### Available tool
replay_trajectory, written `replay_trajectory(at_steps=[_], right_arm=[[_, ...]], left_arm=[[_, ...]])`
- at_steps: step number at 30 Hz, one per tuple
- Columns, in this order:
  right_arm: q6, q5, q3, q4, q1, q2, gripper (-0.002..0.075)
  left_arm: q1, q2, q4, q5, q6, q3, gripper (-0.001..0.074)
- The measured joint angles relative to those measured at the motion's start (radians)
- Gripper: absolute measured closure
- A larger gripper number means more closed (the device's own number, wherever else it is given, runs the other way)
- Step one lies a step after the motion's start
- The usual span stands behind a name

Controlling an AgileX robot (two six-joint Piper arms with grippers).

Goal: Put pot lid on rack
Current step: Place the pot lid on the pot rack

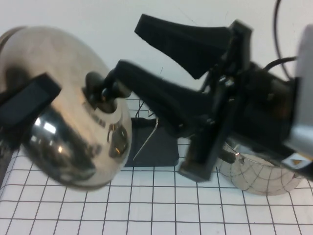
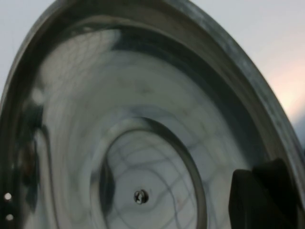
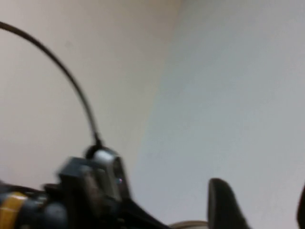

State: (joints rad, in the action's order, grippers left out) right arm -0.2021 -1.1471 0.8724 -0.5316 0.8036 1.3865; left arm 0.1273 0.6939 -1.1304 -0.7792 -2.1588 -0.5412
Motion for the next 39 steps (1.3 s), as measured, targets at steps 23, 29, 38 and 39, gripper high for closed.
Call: replay_trajectory(at_steps=[23,29,38,39], right_arm=[[-1.138,1.027,-0.149,-1.173,-0.010,-0.738,0.0720],[-1.212,1.042,-0.223,-1.199,-0.010,-0.806,0.0721],[-1.222,1.047,-0.231,-1.202,-0.010,-0.810,0.0721],[-1.223,1.047,-0.231,-1.202,-0.010,-0.810,0.0721]], left_arm=[[0.101,0.938,-0.572,-0.024,-0.120,-0.698,0.0666],[0.107,0.997,-0.592,-0.001,-0.127,-0.702,0.0666],[0.107,1.046,-0.587,0.012,-0.127,-0.706,0.0666],[0.107,1.053,-0.587,0.012,-0.127,-0.706,0.0666]])
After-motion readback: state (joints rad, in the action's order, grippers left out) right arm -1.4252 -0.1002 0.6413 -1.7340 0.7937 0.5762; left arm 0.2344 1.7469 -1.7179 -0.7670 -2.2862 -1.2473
